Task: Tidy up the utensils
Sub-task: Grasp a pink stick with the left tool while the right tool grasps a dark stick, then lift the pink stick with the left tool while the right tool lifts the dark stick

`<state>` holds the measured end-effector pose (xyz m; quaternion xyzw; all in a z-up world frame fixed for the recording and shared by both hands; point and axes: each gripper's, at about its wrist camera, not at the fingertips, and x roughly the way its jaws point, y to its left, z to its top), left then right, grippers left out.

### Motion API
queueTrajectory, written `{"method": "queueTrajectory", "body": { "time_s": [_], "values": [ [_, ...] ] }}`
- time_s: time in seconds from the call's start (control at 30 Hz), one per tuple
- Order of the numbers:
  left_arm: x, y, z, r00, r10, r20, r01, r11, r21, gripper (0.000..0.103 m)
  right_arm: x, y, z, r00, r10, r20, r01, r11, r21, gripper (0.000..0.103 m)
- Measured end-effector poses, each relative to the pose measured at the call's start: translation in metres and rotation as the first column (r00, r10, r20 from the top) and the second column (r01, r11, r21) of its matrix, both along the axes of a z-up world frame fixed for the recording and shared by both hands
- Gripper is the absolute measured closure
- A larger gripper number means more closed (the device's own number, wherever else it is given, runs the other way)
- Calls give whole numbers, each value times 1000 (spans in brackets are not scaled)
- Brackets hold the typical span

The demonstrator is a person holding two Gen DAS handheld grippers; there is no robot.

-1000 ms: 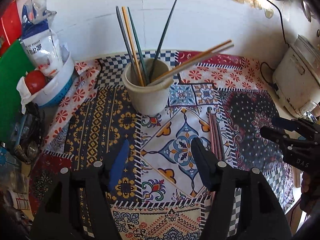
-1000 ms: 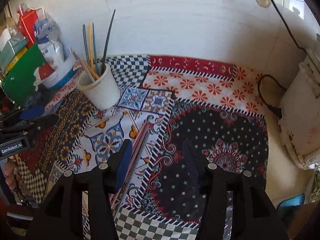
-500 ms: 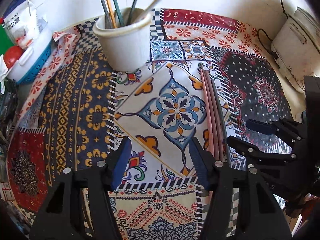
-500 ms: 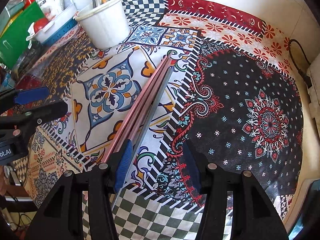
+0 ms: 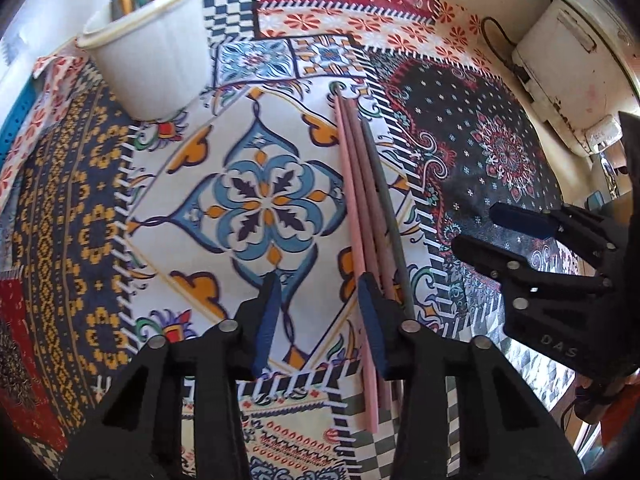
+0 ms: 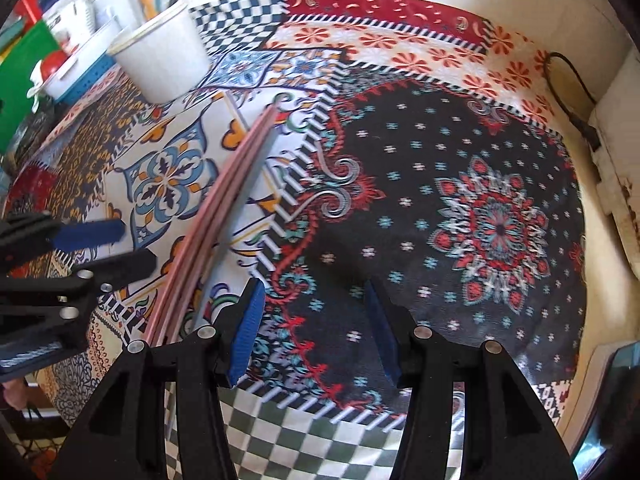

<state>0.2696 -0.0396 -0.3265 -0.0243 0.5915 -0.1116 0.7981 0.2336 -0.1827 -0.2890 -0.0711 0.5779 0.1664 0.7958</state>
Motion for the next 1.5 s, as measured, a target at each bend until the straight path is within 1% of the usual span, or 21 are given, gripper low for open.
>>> {"method": "queueTrajectory", "body": {
  "time_s": [0.2,0.33,0.43,0.47,0.57,0.6,0.73,0.8,0.9,0.93,1.0,1.07,1.1,1.17,1.2,1.27,1.4,1.5],
  "values": [
    [7,-8,-2,1000,-17,6,17,1000,-19,72,-6,-15,11,999,-38,6,38,999,27,56],
    [11,-13,-2,999,-25,21,26,1000,-12,80,-3,-19,15,999,-42,14,42,998,36,56],
    [15,-11,-3,1000,-11,28,12,1000,-19,88,-3,-19,17,999,-41,16,41,998,41,56],
    [17,-9,-4,1000,-5,27,5,1000,-25,91,-3,-19,17,999,-41,14,40,998,44,56],
    [20,-2,-4,1000,25,9,-24,998,-64,93,0,-13,15,1000,-30,1,30,998,58,56],
    [20,-1,-4,999,30,10,-30,998,-64,93,1,-10,14,1000,-22,-1,22,998,59,56],
    [14,13,1,998,55,32,-55,998,-4,99,1,5,10,1000,10,-17,-8,996,89,56],
    [12,22,0,996,79,29,-79,997,-1,99,0,14,6,999,35,-26,-32,995,99,56],
    [8,39,0,992,121,23,-121,993,4,99,-4,28,0,997,78,-27,-76,994,80,56],
    [6,44,0,991,131,20,-131,991,4,99,-6,32,-1,996,91,-25,-90,993,72,57],
    [2,52,1,990,142,11,-142,990,1,99,-8,40,-5,993,119,-16,-119,992,40,65],
    [-1,55,1,990,138,-2,-138,990,-3,99,-10,45,-4,989,147,15,-147,989,12,68],
    [-2,57,1,991,131,-10,-131,991,-6,99,-11,45,-4,988,154,15,-154,988,12,73],
    [-5,60,0,993,113,-30,-114,993,-13,99,-8,43,-4,988,153,17,-153,988,5,81],
    [-4,60,-1,993,105,-45,-106,994,-19,99,-5,41,-4,989,148,16,-148,989,-9,88],
    [-5,60,-1,994,94,-58,-95,995,-21,99,1,36,-5,991,132,12,-132,991,-28,97],
    [0,54,-1,995,68,-71,-69,998,-12,99,16,17,-4,998,68,-20,-68,998,3,97],
    [8,47,-1,997,37,-74,-38,999,0,97,25,11,-4,998,50,-38,-49,999,23,97]
  ]
}}
